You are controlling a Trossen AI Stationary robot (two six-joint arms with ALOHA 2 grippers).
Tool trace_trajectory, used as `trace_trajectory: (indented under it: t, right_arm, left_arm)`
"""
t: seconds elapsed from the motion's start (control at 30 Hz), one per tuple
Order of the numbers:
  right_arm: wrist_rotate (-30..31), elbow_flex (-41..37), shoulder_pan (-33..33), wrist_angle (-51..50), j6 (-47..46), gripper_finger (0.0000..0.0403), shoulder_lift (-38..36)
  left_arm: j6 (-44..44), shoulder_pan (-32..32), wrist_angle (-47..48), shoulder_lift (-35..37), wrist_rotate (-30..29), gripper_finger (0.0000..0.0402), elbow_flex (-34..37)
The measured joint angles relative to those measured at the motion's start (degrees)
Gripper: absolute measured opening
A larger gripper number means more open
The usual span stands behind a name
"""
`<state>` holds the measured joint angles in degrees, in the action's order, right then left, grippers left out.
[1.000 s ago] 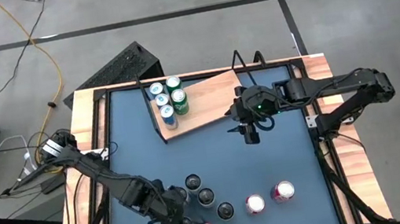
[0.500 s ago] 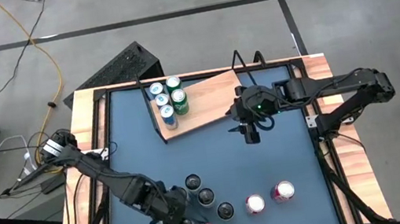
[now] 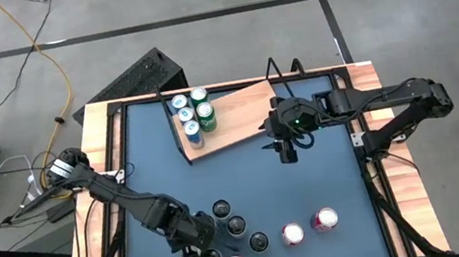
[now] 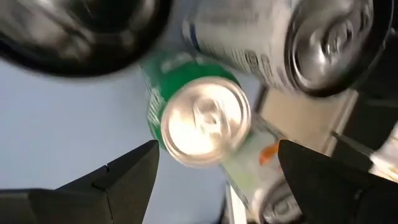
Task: Place canned beverage on shelf
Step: Put the green soda can on the shelf aligned with the other green soda cans
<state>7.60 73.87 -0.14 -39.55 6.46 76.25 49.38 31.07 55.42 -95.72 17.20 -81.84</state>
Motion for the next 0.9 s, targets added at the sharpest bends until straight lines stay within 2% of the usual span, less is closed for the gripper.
trace_trajectory:
  t: [0.1,0.27,0.4,0.77,0.9]
  right_arm:
    - [-0.11,0.00,0.00,0.03,0.00,0.0256,0.00]
    - [-0.17,0.00,0.00,0.06,0.00,0.0256,0.02]
    - [-0.18,0.00,0.00,0.07,-0.02,0.0256,0.02]
    - [-0.22,0.00,0.00,0.07,-0.02,0.0256,0.02]
    - [-0.24,0.00,0.00,0.07,-0.02,0.0256,0.02]
  left_arm:
    - [-1.58,-0.12,0.42,0.00,-1.32,0.0316,-0.23]
    - [-10.68,0.89,7.12,0.04,-13.70,0.0316,-4.37]
    - [-17.04,1.03,9.11,0.04,-18.95,0.0316,-5.64]
    - [-25.50,-0.96,9.19,0.04,-17.36,0.0317,-5.64]
    - [-25.83,-0.88,9.18,0.04,-15.83,0.0333,-5.64]
